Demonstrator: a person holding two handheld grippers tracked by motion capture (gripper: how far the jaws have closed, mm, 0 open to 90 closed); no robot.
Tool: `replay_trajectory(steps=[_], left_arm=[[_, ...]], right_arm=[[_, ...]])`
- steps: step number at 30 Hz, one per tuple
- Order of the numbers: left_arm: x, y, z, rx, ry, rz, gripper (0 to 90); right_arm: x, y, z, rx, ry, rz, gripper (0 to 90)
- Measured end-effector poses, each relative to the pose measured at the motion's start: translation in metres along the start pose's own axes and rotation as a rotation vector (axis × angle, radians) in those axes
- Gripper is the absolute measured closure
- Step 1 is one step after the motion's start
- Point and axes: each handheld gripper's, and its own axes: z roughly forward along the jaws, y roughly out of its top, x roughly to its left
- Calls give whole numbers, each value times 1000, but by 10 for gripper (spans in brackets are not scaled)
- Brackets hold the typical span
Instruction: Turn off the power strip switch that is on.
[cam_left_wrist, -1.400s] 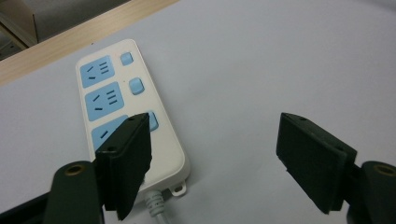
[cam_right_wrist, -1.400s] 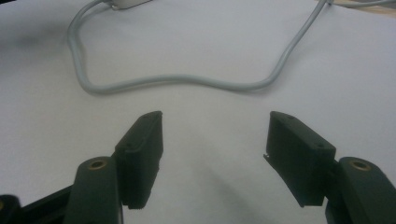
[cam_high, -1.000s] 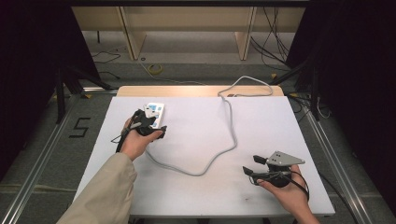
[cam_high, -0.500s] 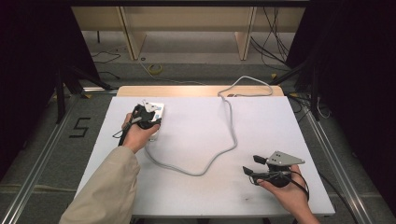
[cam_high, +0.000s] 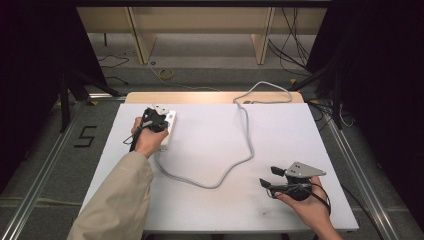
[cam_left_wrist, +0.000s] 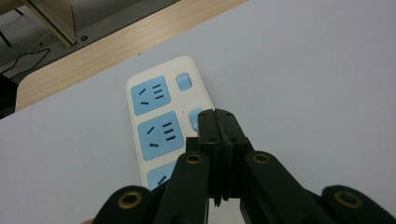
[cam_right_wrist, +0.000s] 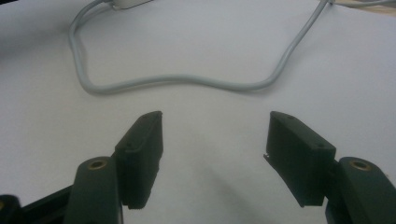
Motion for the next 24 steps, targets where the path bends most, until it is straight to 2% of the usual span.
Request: replay_trajectory(steps=[5, 11, 15, 24], left_arm=[[4, 4, 4, 0, 11, -13, 895], [7, 11, 6, 5, 19, -7, 895], [7, 15, 8, 17, 17, 12, 895], [8, 22, 12, 25, 18, 19, 895]], right_arm=[[0, 0, 0, 0, 1, 1, 373], [0, 0, 1, 2, 1, 0, 373], [0, 0, 1, 1, 2, 1, 374], [-1, 0, 0, 0, 1, 0, 374]])
